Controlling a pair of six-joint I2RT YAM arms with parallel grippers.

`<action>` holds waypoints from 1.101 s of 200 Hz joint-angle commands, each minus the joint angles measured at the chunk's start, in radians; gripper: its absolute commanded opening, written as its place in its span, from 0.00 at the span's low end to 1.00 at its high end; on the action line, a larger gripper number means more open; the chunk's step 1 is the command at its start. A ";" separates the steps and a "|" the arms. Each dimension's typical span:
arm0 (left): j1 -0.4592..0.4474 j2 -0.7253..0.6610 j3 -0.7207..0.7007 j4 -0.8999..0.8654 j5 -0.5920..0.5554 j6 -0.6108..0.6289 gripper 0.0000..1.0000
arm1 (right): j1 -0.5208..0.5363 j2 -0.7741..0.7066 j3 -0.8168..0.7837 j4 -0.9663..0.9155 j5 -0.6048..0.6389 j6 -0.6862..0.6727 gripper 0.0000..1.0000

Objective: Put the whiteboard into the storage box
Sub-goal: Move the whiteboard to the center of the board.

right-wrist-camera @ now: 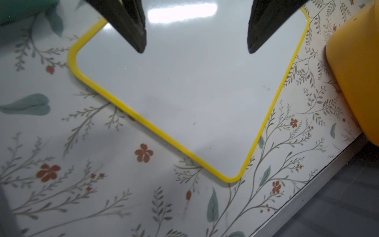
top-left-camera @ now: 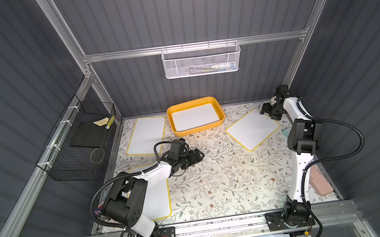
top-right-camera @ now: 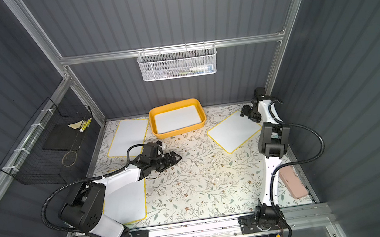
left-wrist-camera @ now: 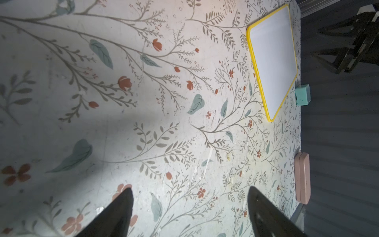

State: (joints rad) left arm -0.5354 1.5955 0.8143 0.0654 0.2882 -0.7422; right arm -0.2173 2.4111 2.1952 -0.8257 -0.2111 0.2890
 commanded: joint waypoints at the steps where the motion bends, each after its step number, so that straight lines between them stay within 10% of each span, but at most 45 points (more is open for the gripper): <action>1: -0.002 0.005 -0.003 -0.022 -0.005 0.021 0.87 | -0.017 0.034 0.055 -0.020 -0.017 0.016 0.78; 220: -0.003 0.095 0.040 -0.013 0.017 0.049 0.87 | -0.072 0.277 0.319 -0.142 -0.208 0.045 0.79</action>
State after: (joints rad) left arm -0.5354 1.6783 0.8318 0.0658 0.2905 -0.7235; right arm -0.2985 2.6755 2.5103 -0.8909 -0.3489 0.3336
